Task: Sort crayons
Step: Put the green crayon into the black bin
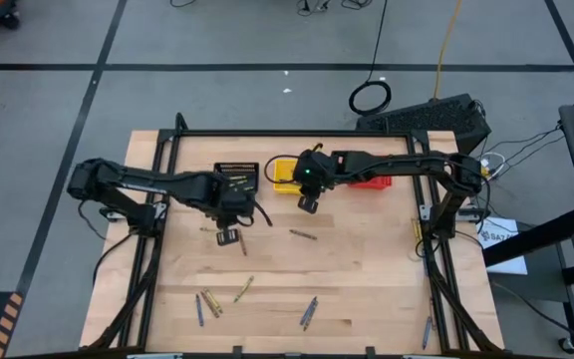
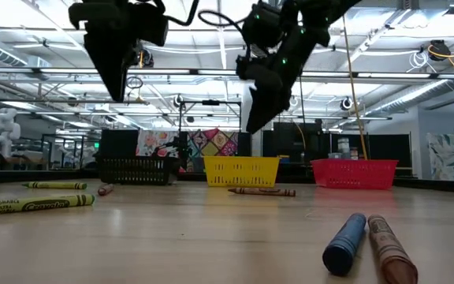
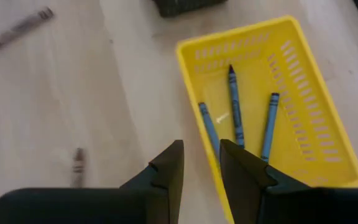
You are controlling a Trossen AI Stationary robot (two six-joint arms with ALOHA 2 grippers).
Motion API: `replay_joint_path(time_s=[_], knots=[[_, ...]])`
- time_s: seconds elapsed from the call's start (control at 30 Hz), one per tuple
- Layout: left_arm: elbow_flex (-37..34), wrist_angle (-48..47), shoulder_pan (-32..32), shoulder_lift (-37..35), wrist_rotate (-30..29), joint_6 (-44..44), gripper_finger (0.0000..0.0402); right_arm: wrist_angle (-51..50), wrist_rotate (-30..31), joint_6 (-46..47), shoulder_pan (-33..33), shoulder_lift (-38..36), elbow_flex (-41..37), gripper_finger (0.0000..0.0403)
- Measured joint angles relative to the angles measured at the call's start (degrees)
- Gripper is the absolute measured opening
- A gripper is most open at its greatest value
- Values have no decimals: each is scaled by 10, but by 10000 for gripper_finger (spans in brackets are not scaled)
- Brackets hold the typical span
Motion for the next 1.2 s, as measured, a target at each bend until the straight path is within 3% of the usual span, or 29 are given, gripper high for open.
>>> replay_joint_path(time_s=[0.27, 0.43, 0.53, 0.77, 0.93, 1.2], knots=[[-11, 15, -78, 33, -3, -132, 63, -129, 4, 64, 18, 0, 50, 91], [-48, 21, -121, 36, 14, -187, 63, -190, 45, 68, 28, -10, 50, 91], [-58, 0, -128, 36, 33, -209, 63, -200, 74, 78, 30, -22, 50, 91], [-89, -16, -130, 35, 96, -250, 63, -205, 76, 81, 31, -60, 50, 91], [-120, 53, -130, 35, 63, -345, 63, -221, 74, 81, 32, -87, 50, 91], [-123, 77, -129, 35, 46, -299, 63, -234, 74, 82, 33, -115, 50, 91]])
